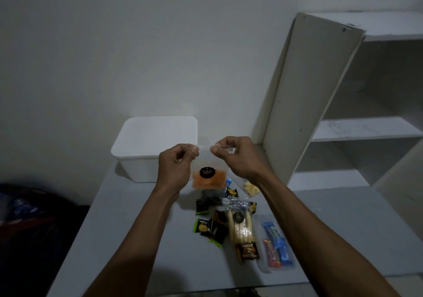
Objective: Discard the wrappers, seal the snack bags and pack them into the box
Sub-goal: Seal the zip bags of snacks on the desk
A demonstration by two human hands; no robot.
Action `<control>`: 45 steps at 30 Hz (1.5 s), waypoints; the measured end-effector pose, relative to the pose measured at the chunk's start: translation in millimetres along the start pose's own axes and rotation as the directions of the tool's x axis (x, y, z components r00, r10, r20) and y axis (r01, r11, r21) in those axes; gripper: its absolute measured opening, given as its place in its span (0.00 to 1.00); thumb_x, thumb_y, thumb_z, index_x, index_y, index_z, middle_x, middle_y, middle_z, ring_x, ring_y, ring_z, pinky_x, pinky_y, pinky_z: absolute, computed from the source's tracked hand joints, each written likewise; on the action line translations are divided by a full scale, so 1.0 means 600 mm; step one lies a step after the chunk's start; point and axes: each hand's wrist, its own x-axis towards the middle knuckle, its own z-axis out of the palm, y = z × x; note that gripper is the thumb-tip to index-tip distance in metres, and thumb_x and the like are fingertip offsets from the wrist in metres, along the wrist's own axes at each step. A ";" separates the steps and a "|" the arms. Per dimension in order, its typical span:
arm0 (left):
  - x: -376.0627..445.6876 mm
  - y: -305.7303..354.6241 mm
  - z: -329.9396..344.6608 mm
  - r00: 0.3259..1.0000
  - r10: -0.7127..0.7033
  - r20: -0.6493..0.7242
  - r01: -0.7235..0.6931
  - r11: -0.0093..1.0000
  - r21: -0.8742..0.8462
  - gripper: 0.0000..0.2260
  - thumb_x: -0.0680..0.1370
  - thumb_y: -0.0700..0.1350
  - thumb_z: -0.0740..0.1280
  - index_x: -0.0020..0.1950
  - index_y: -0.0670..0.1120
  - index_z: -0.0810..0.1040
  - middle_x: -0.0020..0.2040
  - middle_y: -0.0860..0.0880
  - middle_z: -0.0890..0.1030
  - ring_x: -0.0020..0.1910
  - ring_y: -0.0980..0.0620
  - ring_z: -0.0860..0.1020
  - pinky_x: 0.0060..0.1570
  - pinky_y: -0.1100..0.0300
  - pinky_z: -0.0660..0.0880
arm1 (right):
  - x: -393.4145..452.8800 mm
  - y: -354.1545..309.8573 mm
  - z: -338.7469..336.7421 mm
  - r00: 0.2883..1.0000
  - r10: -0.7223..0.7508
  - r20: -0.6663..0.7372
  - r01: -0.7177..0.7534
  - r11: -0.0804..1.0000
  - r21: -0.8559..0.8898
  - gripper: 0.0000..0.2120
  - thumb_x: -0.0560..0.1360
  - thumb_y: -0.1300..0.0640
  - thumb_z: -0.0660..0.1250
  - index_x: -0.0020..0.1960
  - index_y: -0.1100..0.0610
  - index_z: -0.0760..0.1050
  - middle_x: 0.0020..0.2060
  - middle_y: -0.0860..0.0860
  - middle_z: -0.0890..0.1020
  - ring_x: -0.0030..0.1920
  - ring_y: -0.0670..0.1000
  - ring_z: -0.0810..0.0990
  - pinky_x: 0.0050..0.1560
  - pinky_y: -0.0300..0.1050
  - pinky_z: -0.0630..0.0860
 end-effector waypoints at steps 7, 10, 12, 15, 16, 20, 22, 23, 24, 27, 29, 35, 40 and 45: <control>0.000 -0.003 0.010 0.999 -0.039 0.035 0.040 0.999 -0.024 0.03 0.77 0.41 0.71 0.43 0.45 0.83 0.40 0.48 0.84 0.41 0.57 0.81 0.46 0.64 0.76 | -0.005 0.011 -0.001 1.000 0.017 -0.008 -0.016 1.000 0.023 0.09 0.75 0.51 0.72 0.45 0.57 0.82 0.43 0.49 0.85 0.45 0.45 0.82 0.41 0.36 0.74; 0.003 -0.001 0.007 0.999 -0.045 0.026 0.046 0.998 -0.032 0.04 0.75 0.40 0.72 0.41 0.46 0.83 0.38 0.49 0.84 0.40 0.57 0.81 0.45 0.64 0.77 | -0.006 0.014 -0.014 0.996 0.086 0.021 -0.088 0.989 0.122 0.10 0.73 0.53 0.74 0.44 0.62 0.83 0.39 0.46 0.85 0.40 0.39 0.82 0.41 0.33 0.74; 0.002 -0.004 0.006 0.998 -0.065 0.027 0.066 0.996 -0.066 0.03 0.74 0.40 0.73 0.40 0.46 0.84 0.38 0.49 0.85 0.40 0.56 0.82 0.45 0.63 0.77 | -0.006 0.018 -0.016 0.994 0.112 0.005 -0.111 0.981 0.161 0.10 0.71 0.55 0.76 0.40 0.62 0.82 0.38 0.46 0.85 0.37 0.37 0.82 0.40 0.35 0.74; 0.003 -0.010 0.000 0.994 -0.105 0.005 0.104 0.985 -0.139 0.02 0.73 0.41 0.74 0.41 0.45 0.84 0.38 0.50 0.85 0.40 0.57 0.81 0.47 0.62 0.76 | -0.009 0.020 -0.020 0.991 0.125 -0.042 -0.111 0.962 0.248 0.08 0.69 0.58 0.77 0.35 0.58 0.80 0.37 0.48 0.86 0.35 0.37 0.82 0.36 0.32 0.73; 0.004 -0.011 -0.003 0.994 -0.106 0.004 0.105 0.985 -0.133 0.02 0.74 0.41 0.73 0.41 0.45 0.83 0.38 0.51 0.84 0.40 0.57 0.81 0.48 0.62 0.76 | -0.011 0.021 -0.022 0.992 0.118 -0.050 -0.102 0.963 0.249 0.08 0.69 0.58 0.77 0.35 0.57 0.80 0.38 0.48 0.86 0.35 0.36 0.82 0.37 0.34 0.73; 0.008 -0.010 -0.004 0.995 -0.100 -0.019 0.098 0.991 -0.089 0.05 0.75 0.41 0.73 0.39 0.46 0.83 0.37 0.51 0.84 0.40 0.56 0.80 0.48 0.62 0.75 | -0.013 0.023 -0.017 0.994 0.090 -0.066 -0.075 0.976 0.203 0.11 0.70 0.56 0.76 0.31 0.54 0.78 0.41 0.50 0.86 0.35 0.35 0.81 0.34 0.34 0.71; 0.012 -0.010 -0.007 0.995 -0.092 -0.026 0.090 0.993 -0.072 0.04 0.75 0.41 0.73 0.39 0.46 0.83 0.38 0.50 0.84 0.41 0.56 0.81 0.48 0.62 0.75 | -0.009 0.020 -0.018 0.997 0.072 -0.037 -0.064 0.981 0.186 0.09 0.71 0.56 0.76 0.34 0.56 0.80 0.39 0.49 0.86 0.35 0.36 0.81 0.35 0.31 0.74; 0.015 -0.010 -0.010 0.997 -0.079 -0.016 0.078 0.995 -0.057 0.04 0.75 0.42 0.72 0.40 0.47 0.84 0.38 0.50 0.84 0.41 0.56 0.81 0.48 0.62 0.75 | -0.008 0.015 -0.020 0.998 0.068 -0.005 -0.066 0.982 0.177 0.08 0.72 0.54 0.75 0.36 0.57 0.81 0.39 0.49 0.86 0.37 0.36 0.82 0.37 0.30 0.75; 0.018 -0.009 -0.013 0.998 -0.060 0.007 0.060 0.997 -0.037 0.04 0.75 0.42 0.72 0.40 0.47 0.84 0.38 0.51 0.85 0.41 0.56 0.81 0.48 0.63 0.76 | -0.005 0.010 -0.022 0.997 0.070 0.028 -0.074 0.984 0.164 0.09 0.73 0.52 0.73 0.40 0.57 0.83 0.40 0.48 0.86 0.40 0.37 0.83 0.39 0.32 0.76; 0.023 -0.001 -0.013 0.994 -0.005 0.106 0.001 0.999 0.037 0.05 0.77 0.42 0.70 0.43 0.47 0.84 0.40 0.51 0.85 0.43 0.58 0.82 0.49 0.66 0.77 | 0.010 -0.001 -0.020 0.992 0.091 0.088 -0.101 0.990 0.104 0.14 0.76 0.45 0.68 0.48 0.55 0.85 0.41 0.47 0.86 0.44 0.43 0.85 0.44 0.40 0.79; 0.025 0.004 -0.010 0.991 0.008 0.135 -0.016 0.998 0.058 0.05 0.78 0.42 0.69 0.44 0.46 0.84 0.41 0.51 0.85 0.44 0.60 0.82 0.47 0.69 0.76 | 0.020 -0.007 -0.015 0.990 0.086 0.114 -0.090 0.996 0.028 0.12 0.75 0.47 0.71 0.46 0.56 0.86 0.39 0.49 0.86 0.42 0.46 0.85 0.45 0.43 0.81; 0.025 -0.003 -0.006 0.995 -0.005 0.097 -0.003 0.997 0.076 0.03 0.77 0.43 0.71 0.45 0.47 0.85 0.42 0.51 0.85 0.47 0.54 0.81 0.48 0.62 0.77 | 0.014 -0.011 -0.006 0.984 0.046 0.174 -0.024 0.992 -0.126 0.11 0.76 0.51 0.71 0.43 0.59 0.83 0.33 0.49 0.83 0.29 0.41 0.77 0.31 0.33 0.72; 0.022 -0.006 0.000 0.999 -0.037 0.021 0.035 0.995 0.092 0.04 0.76 0.46 0.72 0.47 0.47 0.84 0.46 0.50 0.85 0.48 0.51 0.81 0.49 0.57 0.77 | 0.019 0.006 0.017 0.993 0.005 0.119 0.018 0.982 -0.190 0.11 0.79 0.52 0.67 0.43 0.58 0.82 0.35 0.51 0.83 0.36 0.47 0.80 0.39 0.44 0.77; 0.007 0.009 0.020 0.971 -0.149 -0.188 0.180 0.971 0.158 0.14 0.70 0.61 0.74 0.42 0.51 0.82 0.42 0.54 0.84 0.43 0.59 0.80 0.45 0.60 0.76 | 0.021 0.021 0.042 0.999 0.045 0.021 -0.042 0.991 -0.127 0.12 0.80 0.52 0.65 0.41 0.56 0.80 0.35 0.47 0.83 0.37 0.44 0.80 0.38 0.39 0.75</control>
